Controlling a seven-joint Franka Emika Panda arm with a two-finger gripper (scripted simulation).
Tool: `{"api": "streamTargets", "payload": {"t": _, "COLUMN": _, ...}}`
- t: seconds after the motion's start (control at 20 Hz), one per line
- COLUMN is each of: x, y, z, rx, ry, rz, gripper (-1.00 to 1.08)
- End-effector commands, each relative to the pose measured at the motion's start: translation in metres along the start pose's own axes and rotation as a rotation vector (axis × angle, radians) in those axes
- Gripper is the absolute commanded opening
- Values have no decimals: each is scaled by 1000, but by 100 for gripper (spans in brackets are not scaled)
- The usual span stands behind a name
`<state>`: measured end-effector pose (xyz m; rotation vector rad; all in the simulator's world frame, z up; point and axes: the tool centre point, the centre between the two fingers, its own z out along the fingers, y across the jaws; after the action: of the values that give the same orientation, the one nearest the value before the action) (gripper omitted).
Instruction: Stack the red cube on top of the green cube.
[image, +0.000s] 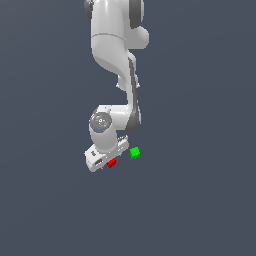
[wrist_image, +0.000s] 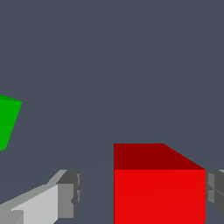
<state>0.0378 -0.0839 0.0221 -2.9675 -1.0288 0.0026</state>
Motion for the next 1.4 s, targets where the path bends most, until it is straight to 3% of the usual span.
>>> {"api": "streamTargets", "payload": {"t": 0.0, "x": 1, "y": 1, "z": 2, "rx": -1, "ry": 1, "rz": 0, "gripper": 100}}
{"api": "streamTargets", "payload": {"t": 0.05, "x": 1, "y": 1, "z": 2, "rx": -1, "ry": 1, "rz": 0, "gripper": 100}}
{"api": "streamTargets", "payload": {"t": 0.1, "x": 1, "y": 1, "z": 2, "rx": -1, "ry": 1, "rz": 0, "gripper": -100}}
{"api": "streamTargets", "payload": {"t": 0.8, "x": 1, "y": 1, "z": -3, "rx": -1, "ry": 1, "rz": 0, "gripper": -100}}
{"api": "streamTargets", "payload": {"t": 1.35, "x": 0, "y": 0, "z": -65, "rx": -1, "ry": 1, "rz": 0, "gripper": -100}}
